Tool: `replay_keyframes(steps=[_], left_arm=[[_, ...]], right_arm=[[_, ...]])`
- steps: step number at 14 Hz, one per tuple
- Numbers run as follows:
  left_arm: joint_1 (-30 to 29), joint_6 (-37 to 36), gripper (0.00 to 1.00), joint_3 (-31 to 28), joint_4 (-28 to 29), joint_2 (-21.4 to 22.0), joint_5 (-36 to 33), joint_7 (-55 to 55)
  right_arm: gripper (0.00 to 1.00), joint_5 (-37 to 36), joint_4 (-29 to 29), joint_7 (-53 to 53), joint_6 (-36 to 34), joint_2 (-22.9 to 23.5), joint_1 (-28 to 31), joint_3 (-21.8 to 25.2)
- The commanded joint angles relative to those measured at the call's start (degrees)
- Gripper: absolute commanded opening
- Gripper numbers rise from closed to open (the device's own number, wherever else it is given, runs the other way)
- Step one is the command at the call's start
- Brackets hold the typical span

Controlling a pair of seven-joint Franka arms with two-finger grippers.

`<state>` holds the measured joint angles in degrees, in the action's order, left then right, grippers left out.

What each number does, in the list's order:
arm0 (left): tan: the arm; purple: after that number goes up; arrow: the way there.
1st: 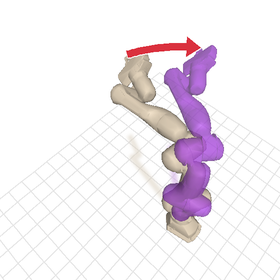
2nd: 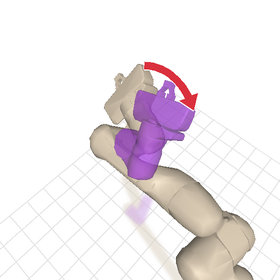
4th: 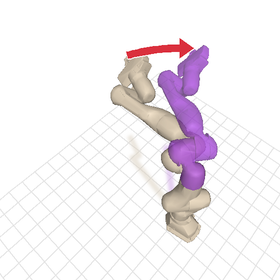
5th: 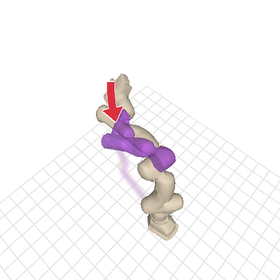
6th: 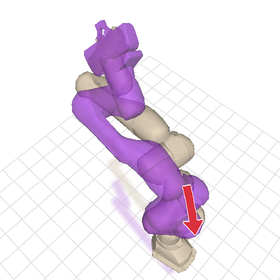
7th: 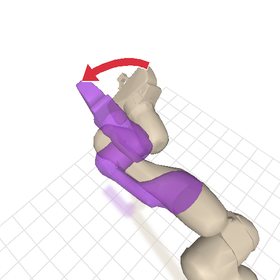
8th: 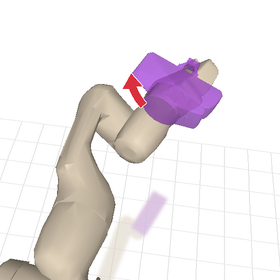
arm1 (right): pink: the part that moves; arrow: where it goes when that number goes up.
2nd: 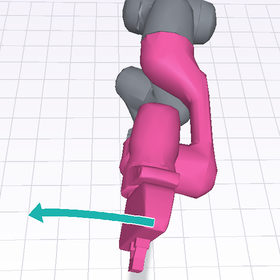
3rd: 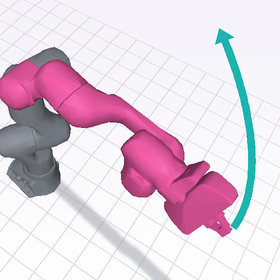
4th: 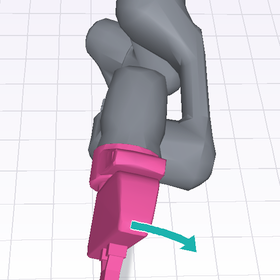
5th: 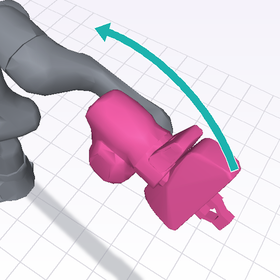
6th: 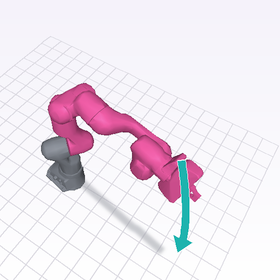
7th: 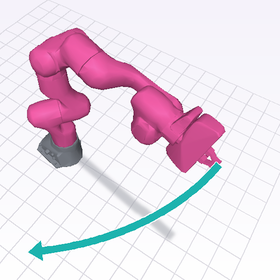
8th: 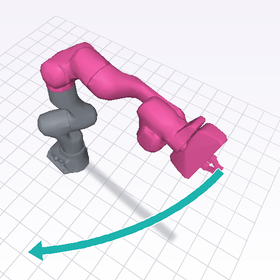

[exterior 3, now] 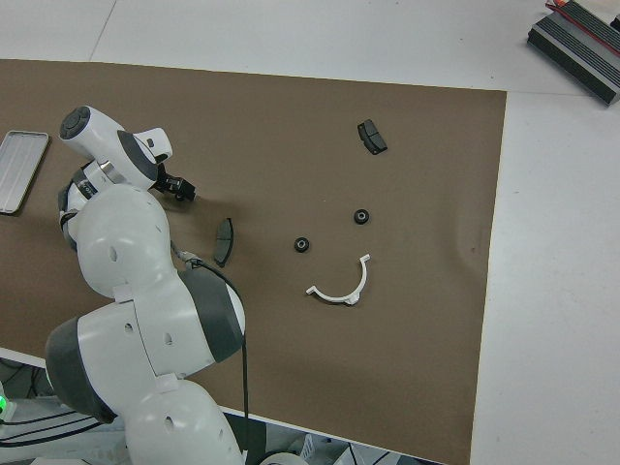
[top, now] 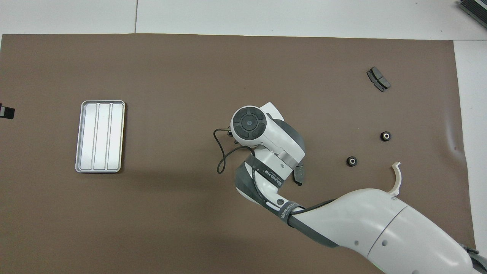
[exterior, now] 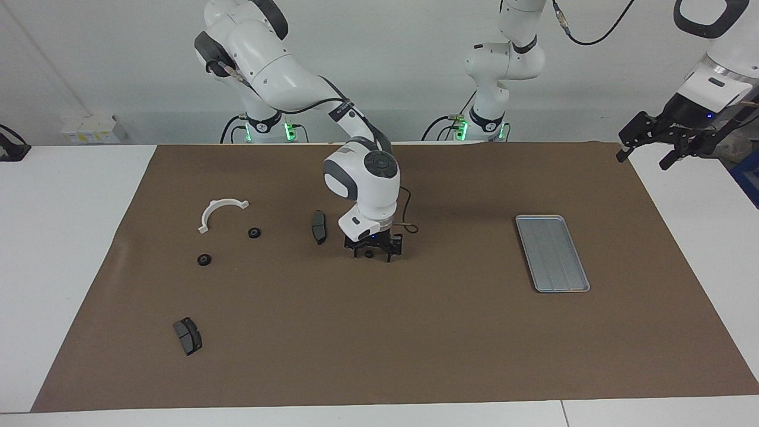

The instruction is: Place bearing gear from tray to pile

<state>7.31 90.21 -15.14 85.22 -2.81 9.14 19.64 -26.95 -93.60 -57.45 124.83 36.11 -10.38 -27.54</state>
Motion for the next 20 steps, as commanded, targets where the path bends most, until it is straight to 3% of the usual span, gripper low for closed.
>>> replay_keyframes(steps=[1, 3, 5, 9, 14, 18, 20], left_arm=[[0.68, 0.31, 1.00, 1.25, 0.92, 1.05, 0.27, -3.64], [0.68, 0.75, 1.00, 1.95, 1.18, 1.05, 0.27, -3.82], [1.73, 1.80, 1.00, 1.95, 1.27, 0.79, -0.08, -4.95], [6.39, 3.04, 1.00, 2.04, 1.44, 0.61, -10.51, -6.45], [8.77, 4.09, 1.00, 2.30, 2.05, 0.79, -13.44, -12.17], [8.16, 6.63, 1.00, 2.31, 3.63, 1.05, -12.74, -12.69], [7.89, 9.27, 1.00, 2.22, 5.56, 1.14, -11.69, -13.04]], right_arm=[[0.80, 2.85, -0.45, 5.13, -1.43, -1.04, 1.59, -1.12], [0.71, 3.22, -0.36, 5.41, -0.82, -1.05, 1.76, -1.12], [0.52, 3.48, -0.18, 5.41, -0.64, -1.04, 1.76, -1.12], [0.00, 4.53, -0.36, 5.59, -1.43, -2.01, 2.29, -1.12], [0.00, 8.21, -1.85, 11.19, -3.18, -6.92, 4.57, 0.63], [0.00, 20.15, -9.04, 28.38, -2.49, -15.44, 3.96, 12.91], [0.00, 24.12, -10.29, 37.89, -2.14, -16.78, 3.79, 18.46]])
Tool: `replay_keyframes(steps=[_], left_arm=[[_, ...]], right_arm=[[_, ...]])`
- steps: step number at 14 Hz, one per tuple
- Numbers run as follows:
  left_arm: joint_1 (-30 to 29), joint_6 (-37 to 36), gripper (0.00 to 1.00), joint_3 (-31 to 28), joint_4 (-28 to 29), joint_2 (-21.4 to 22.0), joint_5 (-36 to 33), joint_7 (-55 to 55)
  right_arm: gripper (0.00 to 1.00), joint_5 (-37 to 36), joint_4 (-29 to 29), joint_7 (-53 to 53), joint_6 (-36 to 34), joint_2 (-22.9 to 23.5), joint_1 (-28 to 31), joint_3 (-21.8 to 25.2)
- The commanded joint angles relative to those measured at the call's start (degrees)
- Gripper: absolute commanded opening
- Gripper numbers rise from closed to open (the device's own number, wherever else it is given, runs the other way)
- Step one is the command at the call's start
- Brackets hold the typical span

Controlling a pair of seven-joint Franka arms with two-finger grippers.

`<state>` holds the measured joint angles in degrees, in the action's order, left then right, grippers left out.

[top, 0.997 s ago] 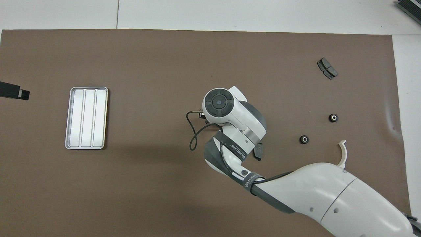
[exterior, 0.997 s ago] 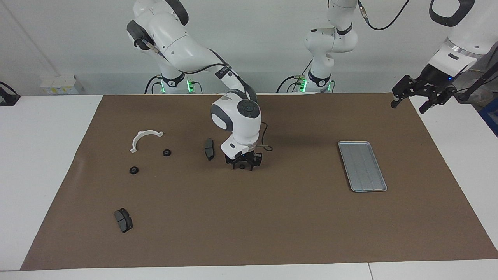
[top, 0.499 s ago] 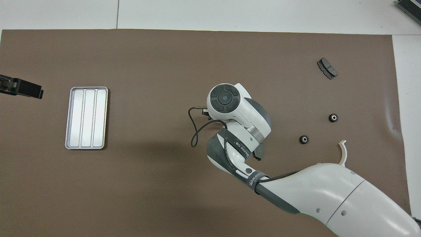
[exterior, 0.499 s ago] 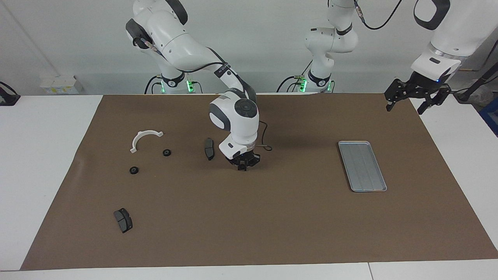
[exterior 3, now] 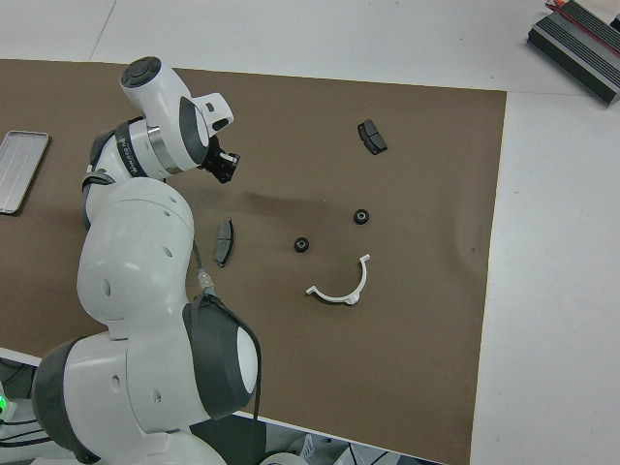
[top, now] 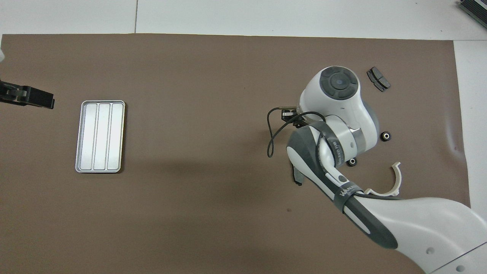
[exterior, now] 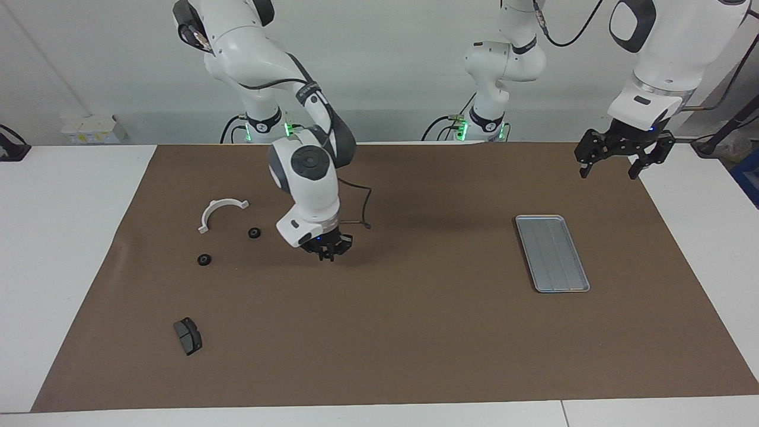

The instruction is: Place bearing gear from tray to pile

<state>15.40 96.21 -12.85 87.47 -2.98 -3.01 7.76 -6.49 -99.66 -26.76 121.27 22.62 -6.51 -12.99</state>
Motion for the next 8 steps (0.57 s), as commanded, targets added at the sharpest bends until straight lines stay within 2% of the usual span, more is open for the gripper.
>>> replay_keyframes(steps=[1, 4, 8], left_arm=[[-0.28, 3.98, 1.00, -0.25, 3.67, 1.31, 2.12, -1.17], [-2.12, 3.90, 1.00, -0.51, 3.76, 1.31, 7.30, -1.17], [-2.83, 1.88, 1.00, -0.51, 3.58, 1.31, 8.55, -1.26]], right_arm=[[0.00, 3.94, -4.84, 9.69, 2.55, -3.37, -0.08, 5.94], [0.00, 3.94, -7.82, 15.93, 9.05, -3.03, -0.26, 12.35], [0.00, 4.21, -5.91, 20.61, 14.25, 2.06, -0.08, 16.94]])
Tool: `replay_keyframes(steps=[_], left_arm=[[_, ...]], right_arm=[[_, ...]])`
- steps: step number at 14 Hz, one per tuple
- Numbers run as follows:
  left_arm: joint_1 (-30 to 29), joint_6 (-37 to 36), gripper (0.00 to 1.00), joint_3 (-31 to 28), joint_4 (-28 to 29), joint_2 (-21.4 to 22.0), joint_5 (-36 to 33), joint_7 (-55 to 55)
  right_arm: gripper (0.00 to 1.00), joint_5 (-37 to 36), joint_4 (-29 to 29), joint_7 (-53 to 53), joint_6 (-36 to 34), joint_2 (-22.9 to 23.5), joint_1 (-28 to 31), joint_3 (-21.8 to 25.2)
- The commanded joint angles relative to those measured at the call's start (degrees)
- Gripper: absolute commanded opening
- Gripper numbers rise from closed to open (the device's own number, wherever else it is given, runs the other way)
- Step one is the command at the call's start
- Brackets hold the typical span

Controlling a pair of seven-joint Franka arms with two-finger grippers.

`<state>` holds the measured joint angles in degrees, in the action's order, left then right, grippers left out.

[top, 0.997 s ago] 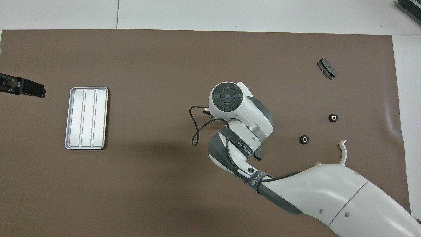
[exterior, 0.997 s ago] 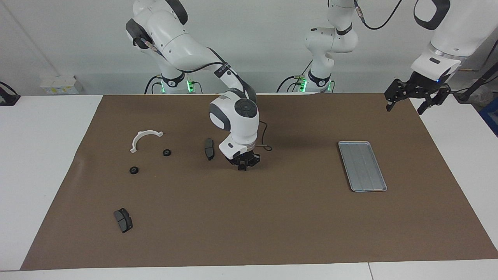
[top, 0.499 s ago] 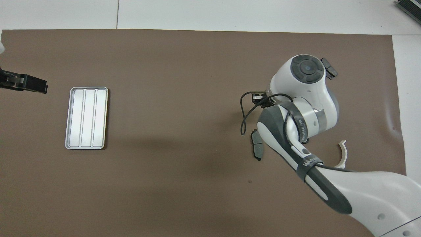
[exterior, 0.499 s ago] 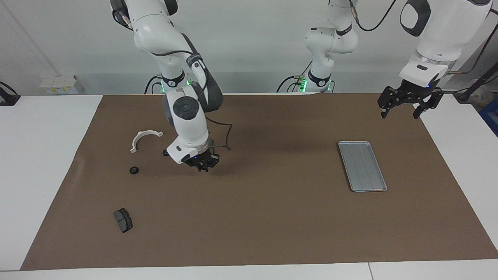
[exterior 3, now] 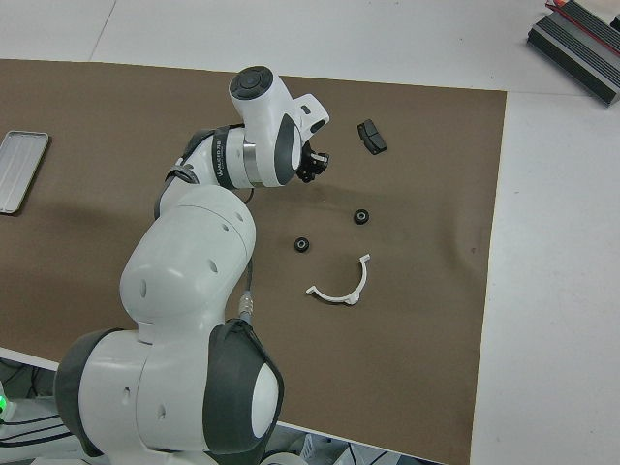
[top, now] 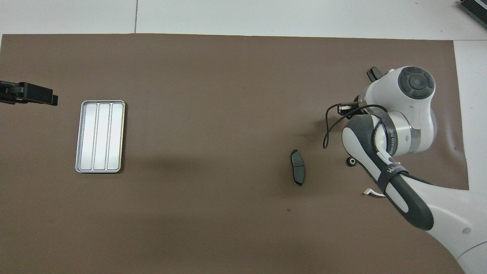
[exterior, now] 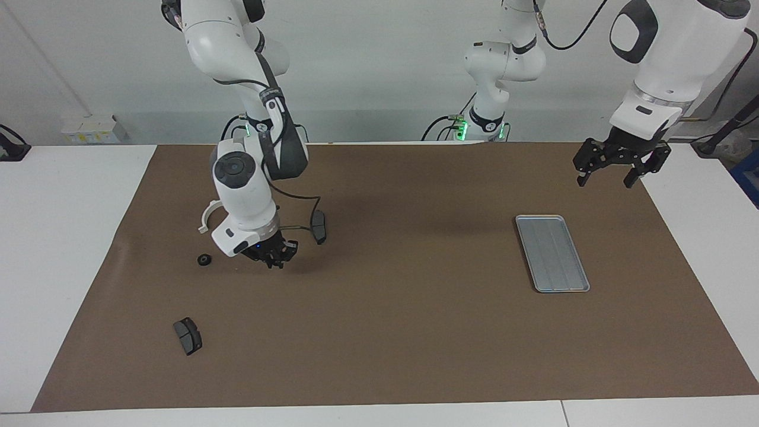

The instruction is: Place bearing gear from tray to pile

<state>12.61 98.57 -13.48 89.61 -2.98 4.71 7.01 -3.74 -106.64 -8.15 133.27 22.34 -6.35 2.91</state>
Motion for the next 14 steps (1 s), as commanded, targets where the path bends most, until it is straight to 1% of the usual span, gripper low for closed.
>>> replay_keyframes(steps=[1, 2, 3, 4, 6, 14], left_arm=[[0.13, -2.22, 1.00, 0.12, 1.27, 1.31, 0.74, -0.42], [0.22, -3.11, 1.00, 0.21, 1.27, 1.31, 0.74, -0.42], [0.39, -3.64, 1.00, 0.12, 1.27, 1.40, 0.74, -0.50], [0.39, -4.52, 1.00, 0.12, 1.18, 1.40, 0.65, -0.68], [0.57, -3.74, 1.00, 0.03, 1.09, 1.22, -0.49, -3.13], [2.68, -3.82, 1.00, 0.47, 1.62, 0.96, -6.47, -5.51]], right_arm=[[0.00, 3.11, 2.83, 2.17, 2.69, 3.92, -0.24, 1.40], [0.25, 5.65, 4.24, 2.61, 2.52, 4.55, -0.15, 1.75], [0.77, 7.24, 5.73, 3.05, 1.73, 4.73, -0.24, 2.27], [1.00, 7.43, 6.35, 3.05, 1.38, 4.64, -0.24, 2.54], [1.00, 7.43, 6.36, 2.79, 0.68, 2.81, -0.67, 3.42], [1.00, 6.56, 5.83, 0.69, -16.18, -13.36, -0.94, 4.48]])
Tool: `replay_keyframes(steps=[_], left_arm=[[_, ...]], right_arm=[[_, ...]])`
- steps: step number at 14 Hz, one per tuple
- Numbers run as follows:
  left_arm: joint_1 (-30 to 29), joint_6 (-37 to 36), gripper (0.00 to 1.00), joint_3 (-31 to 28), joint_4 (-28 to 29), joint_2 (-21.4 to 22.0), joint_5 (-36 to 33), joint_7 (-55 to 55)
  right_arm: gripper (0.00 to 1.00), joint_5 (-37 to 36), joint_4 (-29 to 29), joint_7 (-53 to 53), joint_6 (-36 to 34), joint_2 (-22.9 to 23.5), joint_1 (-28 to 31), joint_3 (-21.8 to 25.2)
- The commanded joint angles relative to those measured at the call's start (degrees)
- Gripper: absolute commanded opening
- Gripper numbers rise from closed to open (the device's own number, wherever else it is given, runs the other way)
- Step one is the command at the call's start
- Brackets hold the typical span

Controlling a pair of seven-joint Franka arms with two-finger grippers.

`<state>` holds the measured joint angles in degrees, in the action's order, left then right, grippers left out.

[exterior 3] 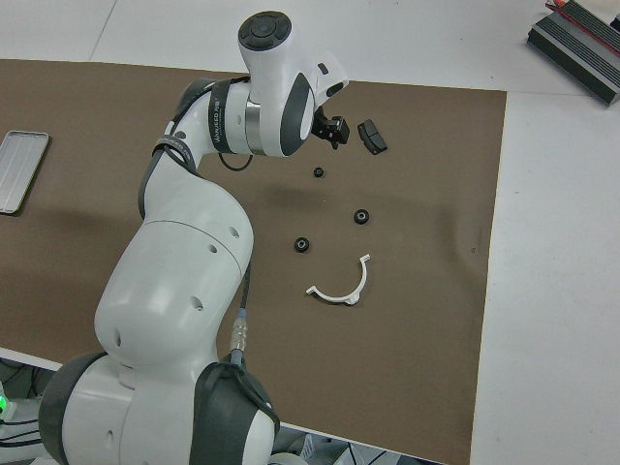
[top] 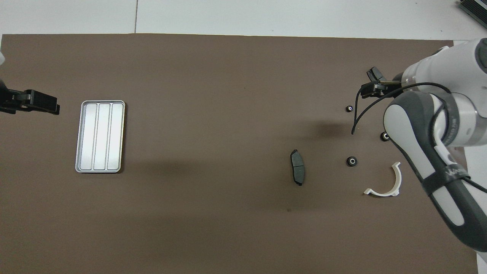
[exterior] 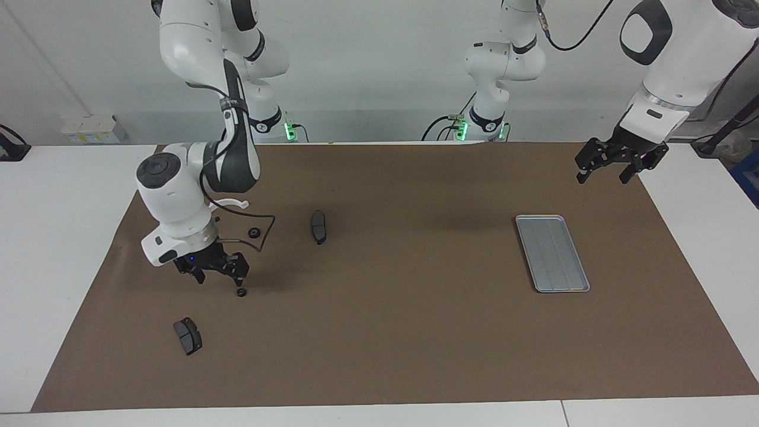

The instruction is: Place bearing gear from tray to pile

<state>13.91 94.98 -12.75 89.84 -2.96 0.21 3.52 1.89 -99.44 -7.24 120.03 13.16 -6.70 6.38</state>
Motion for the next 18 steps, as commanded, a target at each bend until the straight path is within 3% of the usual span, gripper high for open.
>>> replay_keyframes(steps=[1, 4, 9, 13, 18], left_arm=[[1.38, -0.15, 1.00, -0.26, 1.31, 0.94, -2.05, -2.98], [1.38, -0.15, 1.00, -0.09, 1.39, 1.03, -1.97, -3.25], [1.82, -0.50, 1.00, -0.09, 0.87, 1.11, -2.05, -3.25], [1.47, -0.15, 1.00, -0.17, 0.60, 1.11, -1.97, -3.17], [0.85, 0.03, 1.00, -0.79, 0.86, 1.20, -1.44, -2.55]], right_arm=[[1.00, 0.83, -1.37, -1.18, -4.70, -6.11, -0.33, 1.00], [1.00, 0.66, -0.67, -1.54, -10.76, -10.77, 1.94, 0.57], [1.00, -1.44, 3.99, -1.37, -20.61, -12.63, 7.48, -2.15], [1.00, -2.77, 4.52, -1.37, -22.20, -13.42, 11.18, -7.94], [1.00, -3.65, 4.78, -1.54, -25.19, -13.51, 10.66, -8.49]])
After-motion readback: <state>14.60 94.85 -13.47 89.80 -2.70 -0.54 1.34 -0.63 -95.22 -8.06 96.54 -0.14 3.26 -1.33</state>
